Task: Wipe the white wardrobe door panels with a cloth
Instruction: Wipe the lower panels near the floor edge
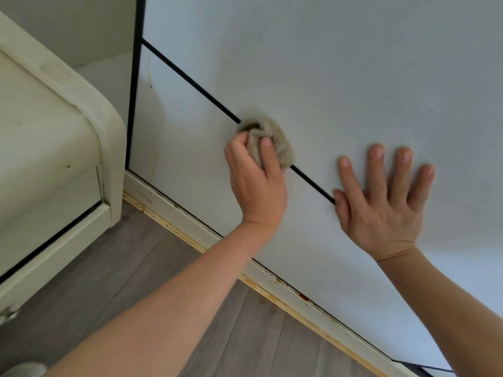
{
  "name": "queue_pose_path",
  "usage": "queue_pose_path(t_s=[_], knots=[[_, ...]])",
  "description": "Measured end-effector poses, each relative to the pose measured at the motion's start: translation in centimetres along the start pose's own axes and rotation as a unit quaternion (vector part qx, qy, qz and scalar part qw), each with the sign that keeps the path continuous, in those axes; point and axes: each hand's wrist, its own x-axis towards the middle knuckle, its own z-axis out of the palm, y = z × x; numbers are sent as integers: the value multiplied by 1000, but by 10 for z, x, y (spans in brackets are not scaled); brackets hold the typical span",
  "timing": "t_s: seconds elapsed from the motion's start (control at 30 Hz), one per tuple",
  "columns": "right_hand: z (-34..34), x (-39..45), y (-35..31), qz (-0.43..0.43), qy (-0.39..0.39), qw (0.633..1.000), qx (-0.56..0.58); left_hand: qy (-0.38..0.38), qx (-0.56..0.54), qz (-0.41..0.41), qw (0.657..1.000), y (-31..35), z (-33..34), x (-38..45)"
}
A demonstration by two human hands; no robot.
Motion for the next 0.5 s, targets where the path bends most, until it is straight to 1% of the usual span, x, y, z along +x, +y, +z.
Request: queue_pose_path(t_s=[0.07, 0.1, 0.13, 0.2, 0.27, 0.3, 0.33, 0.37, 0.43, 0.47, 0.5], knots=[[0, -2, 2, -8, 3, 1000, -2, 12, 45, 34, 998, -14, -13, 11], [0, -3, 3, -11, 2, 1000, -5, 6, 77, 24, 997, -30, -23, 9], [0, -5, 5, -13, 0, 1000, -8, 0, 110, -11, 994, -50, -32, 4], [0, -9, 9, -14, -4, 1000, -9, -13, 150, -138, 979, -88, -51, -13], [-1, -15, 11, -15, -4, 1000, -15, -52, 153, -268, 950, -110, -61, -31], [0, -17, 11, -15, -2, 1000, -14, -70, 153, -301, 939, -111, -61, -39], [-1, -20, 12, -15, -3, 1000, -10, -78, 149, -298, 940, -102, -57, -45], [-2, -22, 13, -15, -5, 1000, -3, -83, 132, -261, 953, -87, -49, -47], [-3, -26, 20, -18, -15, 1000, -4, -98, 73, -110, 986, -41, -28, -37], [-5, -28, 22, -17, -24, 1000, -7, -100, 50, -43, 993, -20, -17, -28], [-9, -30, 20, -11, -34, 999, 0, -84, 31, -9, 996, -6, -7, -17]])
